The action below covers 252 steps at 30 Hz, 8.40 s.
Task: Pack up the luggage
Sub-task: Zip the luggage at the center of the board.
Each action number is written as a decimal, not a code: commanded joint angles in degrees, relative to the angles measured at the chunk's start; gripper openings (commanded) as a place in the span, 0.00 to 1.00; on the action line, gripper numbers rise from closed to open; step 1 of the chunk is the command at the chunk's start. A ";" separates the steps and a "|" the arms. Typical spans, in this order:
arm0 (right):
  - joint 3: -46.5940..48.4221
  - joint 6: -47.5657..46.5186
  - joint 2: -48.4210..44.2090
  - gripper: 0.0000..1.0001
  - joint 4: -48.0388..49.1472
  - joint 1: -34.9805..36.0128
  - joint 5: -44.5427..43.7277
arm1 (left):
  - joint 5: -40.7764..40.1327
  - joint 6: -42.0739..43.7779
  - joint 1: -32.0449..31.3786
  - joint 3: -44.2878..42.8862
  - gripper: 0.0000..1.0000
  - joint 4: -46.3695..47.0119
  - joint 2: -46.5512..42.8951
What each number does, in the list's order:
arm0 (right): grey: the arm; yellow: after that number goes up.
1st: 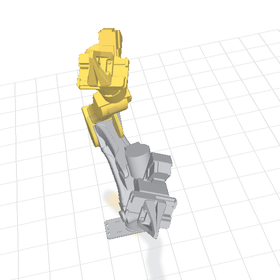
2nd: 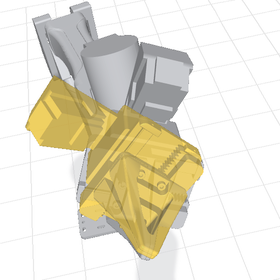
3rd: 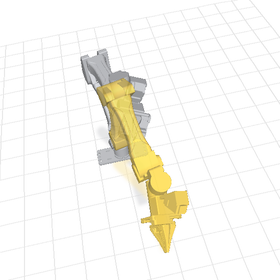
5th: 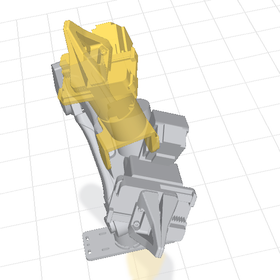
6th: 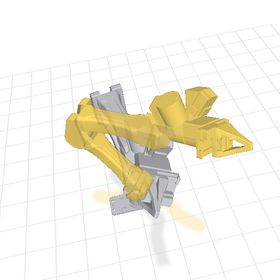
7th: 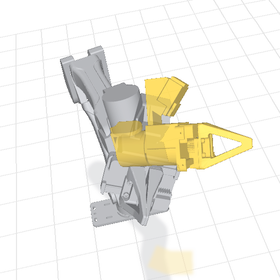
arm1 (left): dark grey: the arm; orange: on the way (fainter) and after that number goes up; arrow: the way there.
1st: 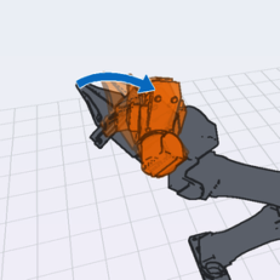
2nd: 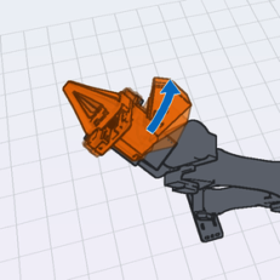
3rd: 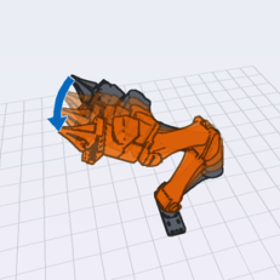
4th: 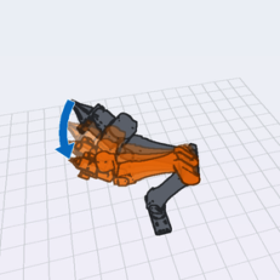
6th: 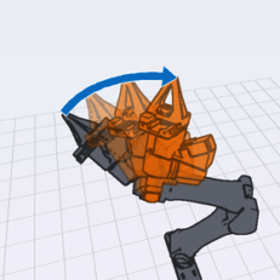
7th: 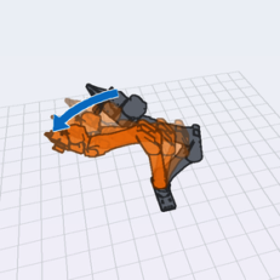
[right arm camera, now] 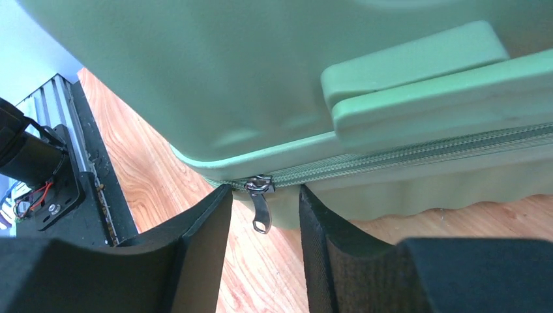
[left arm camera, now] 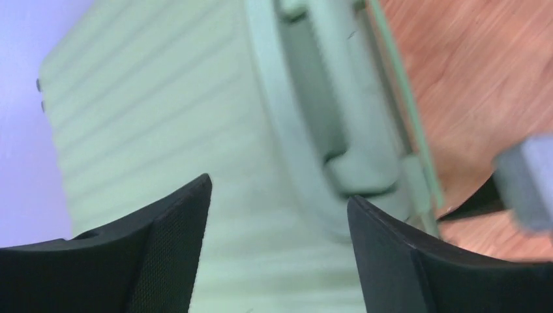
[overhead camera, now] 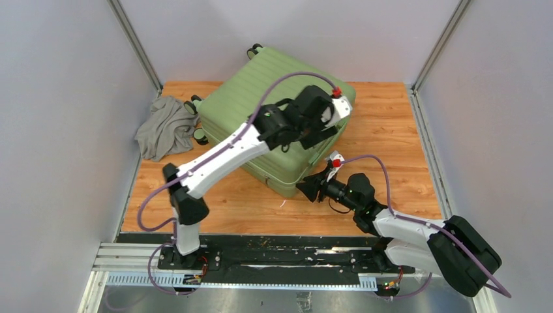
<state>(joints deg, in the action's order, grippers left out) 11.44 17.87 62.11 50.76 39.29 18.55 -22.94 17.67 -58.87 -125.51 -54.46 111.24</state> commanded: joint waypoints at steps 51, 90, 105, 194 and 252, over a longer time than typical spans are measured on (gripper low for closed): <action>2.93 2.52 -1.20 0.00 -3.04 1.86 -2.81 | 27.09 63.10 -2.75 78.58 0.97 44.20 -48.06; 4.08 3.90 -1.33 0.00 -5.44 2.23 -2.48 | 24.87 103.67 -0.09 92.38 0.78 93.80 -38.23; 7.64 0.78 0.48 0.00 -3.62 5.10 5.38 | 23.05 99.75 -0.54 86.97 0.77 96.56 -36.68; -2.87 9.91 -13.32 0.73 -13.85 -11.04 12.04 | 26.84 73.91 7.90 101.11 0.05 66.74 -60.73; 0.69 18.63 1.45 0.20 -6.61 -7.40 11.88 | 30.98 78.46 8.77 101.66 0.00 80.44 -43.44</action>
<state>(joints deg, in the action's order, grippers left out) 11.97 38.39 70.52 56.60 32.91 28.86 7.38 94.52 -50.70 -21.54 20.69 68.23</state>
